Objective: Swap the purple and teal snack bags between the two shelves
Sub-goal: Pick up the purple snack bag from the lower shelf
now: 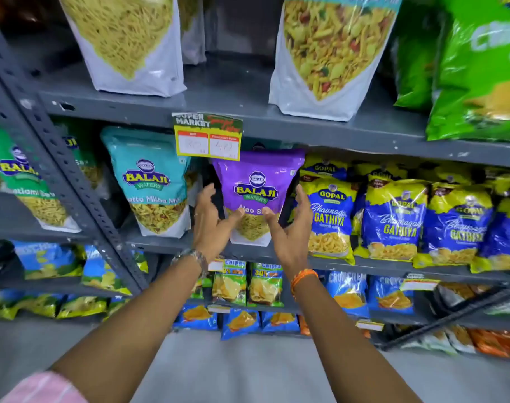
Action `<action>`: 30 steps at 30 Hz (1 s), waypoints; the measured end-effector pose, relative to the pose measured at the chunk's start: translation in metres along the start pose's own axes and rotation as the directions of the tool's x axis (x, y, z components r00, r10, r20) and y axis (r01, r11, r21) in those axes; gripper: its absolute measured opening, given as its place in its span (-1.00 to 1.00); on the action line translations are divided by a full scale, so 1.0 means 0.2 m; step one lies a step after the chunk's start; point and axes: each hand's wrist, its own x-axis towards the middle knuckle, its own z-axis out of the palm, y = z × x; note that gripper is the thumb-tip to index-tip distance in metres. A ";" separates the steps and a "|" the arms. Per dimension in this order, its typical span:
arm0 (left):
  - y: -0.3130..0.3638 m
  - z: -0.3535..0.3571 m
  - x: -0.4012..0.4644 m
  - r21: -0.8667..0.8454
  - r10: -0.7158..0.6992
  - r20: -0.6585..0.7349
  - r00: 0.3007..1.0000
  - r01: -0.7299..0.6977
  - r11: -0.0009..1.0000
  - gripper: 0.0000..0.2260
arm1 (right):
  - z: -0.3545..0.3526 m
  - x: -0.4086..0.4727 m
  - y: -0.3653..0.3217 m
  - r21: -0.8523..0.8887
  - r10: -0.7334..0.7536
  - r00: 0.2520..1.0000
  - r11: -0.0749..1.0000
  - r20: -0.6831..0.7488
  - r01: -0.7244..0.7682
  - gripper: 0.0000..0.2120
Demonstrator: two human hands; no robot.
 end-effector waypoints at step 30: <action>0.07 -0.30 -0.26 -0.279 -0.057 0.069 0.996 0.074 0.958 -0.81 | -0.17 -0.18 0.01 -0.041 0.183 0.805 0.980 0.565 -0.194 -0.29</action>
